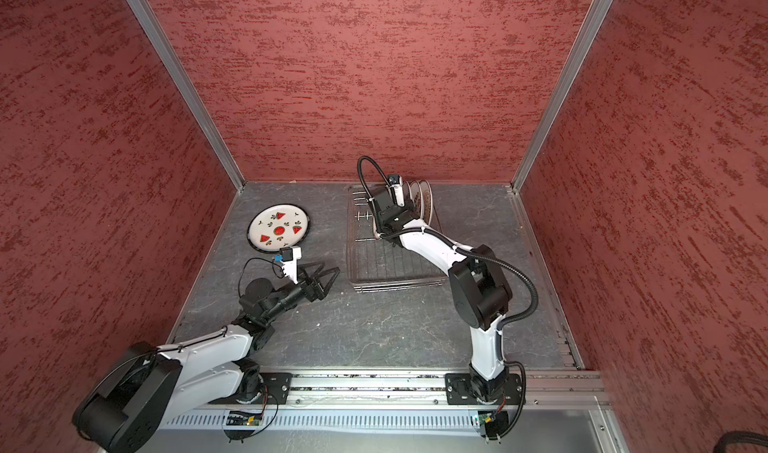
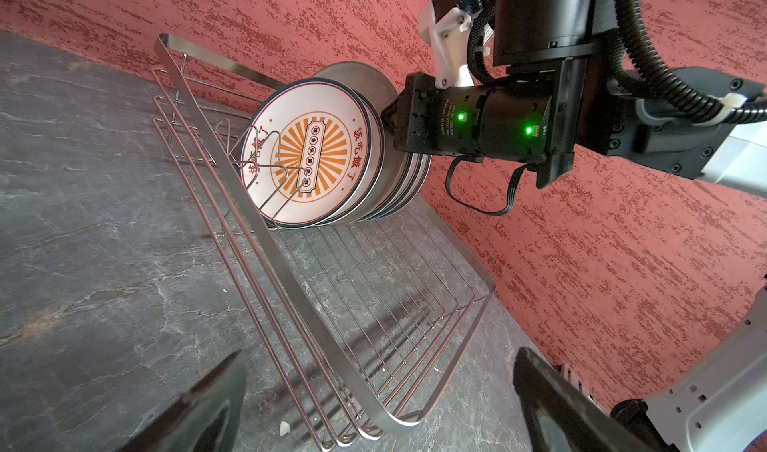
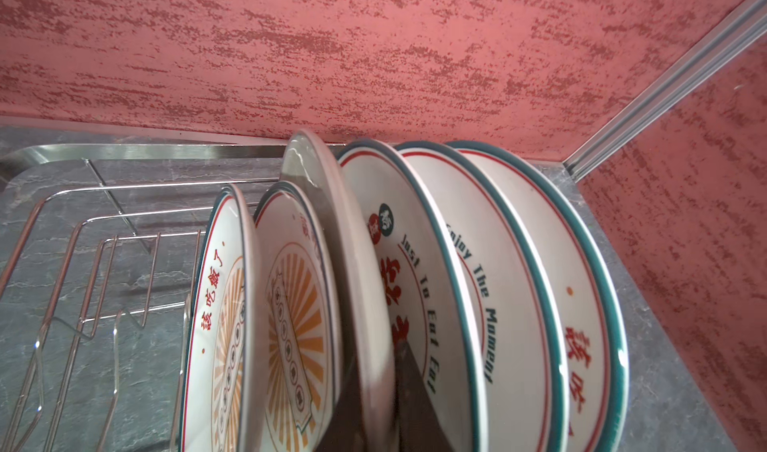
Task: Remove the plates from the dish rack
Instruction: 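Close the right gripper on the rim of the nearest plate in the rack, then tilt the plain white plate out of the rack with the right gripper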
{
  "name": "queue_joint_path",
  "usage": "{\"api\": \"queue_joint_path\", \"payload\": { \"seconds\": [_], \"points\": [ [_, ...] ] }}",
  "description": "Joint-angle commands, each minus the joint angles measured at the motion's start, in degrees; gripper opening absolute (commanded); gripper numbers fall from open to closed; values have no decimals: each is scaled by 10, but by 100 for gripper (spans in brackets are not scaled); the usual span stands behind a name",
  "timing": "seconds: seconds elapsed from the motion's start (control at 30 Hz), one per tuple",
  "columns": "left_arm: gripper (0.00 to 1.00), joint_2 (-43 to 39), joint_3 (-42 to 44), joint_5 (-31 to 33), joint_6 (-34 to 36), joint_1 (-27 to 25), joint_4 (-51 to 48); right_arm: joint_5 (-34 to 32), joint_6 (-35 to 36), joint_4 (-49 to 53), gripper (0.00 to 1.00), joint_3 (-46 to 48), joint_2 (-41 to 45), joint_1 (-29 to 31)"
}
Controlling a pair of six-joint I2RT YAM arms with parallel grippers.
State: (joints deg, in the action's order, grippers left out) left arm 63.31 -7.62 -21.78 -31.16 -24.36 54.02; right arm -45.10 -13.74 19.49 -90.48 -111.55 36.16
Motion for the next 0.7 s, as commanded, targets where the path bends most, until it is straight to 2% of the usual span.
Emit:
{"api": "queue_joint_path", "payload": {
  "seconds": [0.0,0.47,0.67],
  "points": [
    [100,-4,4,2,-4,4,17,-44,15,4,4,-38,-1,6],
    [99,-19,8,-14,-12,4,16,-49,61,-58,2,-21,49,13],
    [99,-41,8,1,-4,4,-10,-68,72,-58,2,-20,71,20]
  ]
}}
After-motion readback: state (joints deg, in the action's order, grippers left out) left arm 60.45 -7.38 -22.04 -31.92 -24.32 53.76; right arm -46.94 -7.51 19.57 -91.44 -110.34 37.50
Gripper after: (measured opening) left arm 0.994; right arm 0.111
